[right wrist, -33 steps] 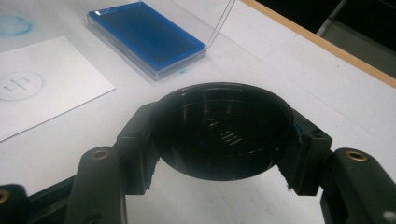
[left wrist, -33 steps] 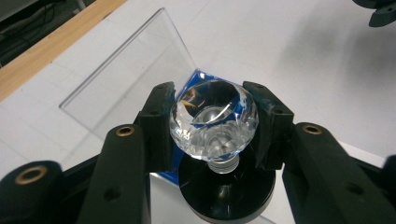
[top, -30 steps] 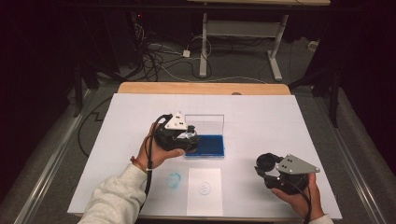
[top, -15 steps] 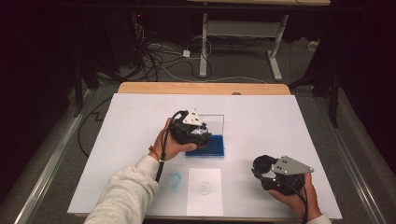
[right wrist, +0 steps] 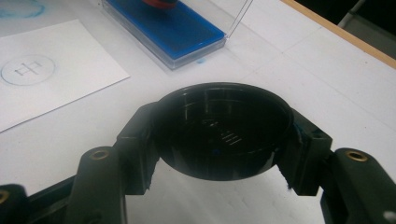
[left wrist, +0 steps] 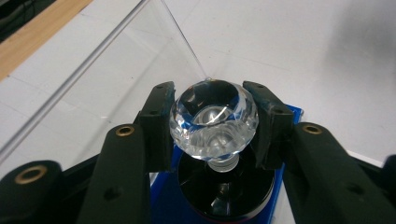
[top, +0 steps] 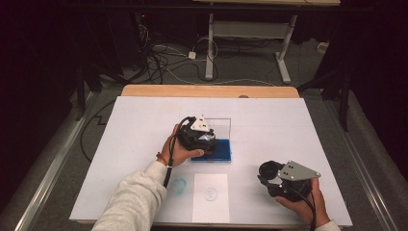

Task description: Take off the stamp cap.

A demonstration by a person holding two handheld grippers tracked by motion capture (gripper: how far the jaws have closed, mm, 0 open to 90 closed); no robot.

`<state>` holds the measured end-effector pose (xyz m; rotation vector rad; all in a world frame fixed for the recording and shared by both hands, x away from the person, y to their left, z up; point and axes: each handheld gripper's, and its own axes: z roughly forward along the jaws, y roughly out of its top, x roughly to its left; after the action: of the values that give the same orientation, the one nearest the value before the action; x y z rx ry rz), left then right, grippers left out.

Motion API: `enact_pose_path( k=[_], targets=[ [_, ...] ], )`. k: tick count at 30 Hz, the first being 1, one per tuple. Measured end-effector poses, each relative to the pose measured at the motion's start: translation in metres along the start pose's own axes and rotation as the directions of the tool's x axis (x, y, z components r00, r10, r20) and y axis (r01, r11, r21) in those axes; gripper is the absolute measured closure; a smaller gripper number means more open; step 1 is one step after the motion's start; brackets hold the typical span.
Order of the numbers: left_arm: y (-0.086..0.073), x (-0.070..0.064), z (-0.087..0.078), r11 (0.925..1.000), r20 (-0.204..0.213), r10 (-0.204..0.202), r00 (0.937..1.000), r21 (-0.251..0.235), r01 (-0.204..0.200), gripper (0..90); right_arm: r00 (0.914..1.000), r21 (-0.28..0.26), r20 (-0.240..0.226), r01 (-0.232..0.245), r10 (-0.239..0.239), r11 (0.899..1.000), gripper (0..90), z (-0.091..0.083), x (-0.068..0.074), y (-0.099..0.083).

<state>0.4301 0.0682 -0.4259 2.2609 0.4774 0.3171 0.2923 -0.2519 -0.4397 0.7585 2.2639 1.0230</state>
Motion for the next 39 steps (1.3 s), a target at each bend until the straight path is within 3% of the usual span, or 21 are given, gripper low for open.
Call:
enact_pose_path(
  k=[3, 8, 17, 20, 22, 29, 34, 37, 39],
  targets=[
    [-0.006, 0.001, 0.000, 0.9997, 0.009, -0.021, 0.9997, -0.010, 0.021, 54.7, 1.0000, 0.004, -0.001, 0.002, -0.002, 1.000, 38.8, 0.001, 0.001, 0.000],
    [-0.016, 0.000, 0.001, 0.9999, 0.003, -0.013, 0.9999, 0.010, 0.013, 54.7, 1.0000, 0.003, -0.003, 0.006, -0.006, 1.000, 38.8, 0.001, 0.001, 0.001],
    [-0.023, 0.003, -0.002, 0.9997, -0.010, -0.016, 0.9998, -0.018, 0.016, 54.7, 0.9999, 0.008, -0.011, 0.009, -0.008, 1.000, 38.8, 0.002, 0.002, 0.001],
    [-0.025, 0.003, -0.003, 0.9997, -0.012, 0.021, 0.9997, -0.009, -0.021, 54.7, 0.9999, 0.009, -0.012, 0.009, -0.008, 1.000, 38.8, 0.002, 0.003, 0.001],
    [-0.024, 0.002, -0.006, 0.9984, -0.043, 0.055, 0.9976, 0.013, -0.054, 54.7, 0.9998, 0.007, -0.016, 0.013, -0.013, 1.000, 38.8, 0.002, 0.003, 0.001],
    [-0.033, 0.005, -0.008, 0.9993, -0.007, 0.026, 0.9996, -0.025, -0.026, 54.6, 0.9993, 0.013, -0.033, 0.018, -0.018, 1.000, 38.8, 0.002, 0.005, 0.001],
    [-0.040, 0.010, -0.009, 0.9944, 0.023, -0.063, 0.9977, -0.084, 0.065, 54.6, 0.9995, 0.014, -0.025, 0.018, -0.018, 1.000, 38.8, 0.003, 0.004, 0.002],
    [-0.035, 0.006, -0.004, 0.9956, -0.009, -0.019, 0.9998, -0.092, 0.018, 54.7, 0.9994, 0.018, -0.025, 0.023, -0.023, 1.000, 38.8, 0.003, 0.005, 0.002],
    [-0.034, 0.006, 0.000, 0.9931, -0.005, -0.020, 0.9998, -0.115, 0.019, 54.7, 0.9994, 0.018, -0.027, 0.023, -0.023, 1.000, 38.8, 0.003, 0.005, 0.002]
  ],
)
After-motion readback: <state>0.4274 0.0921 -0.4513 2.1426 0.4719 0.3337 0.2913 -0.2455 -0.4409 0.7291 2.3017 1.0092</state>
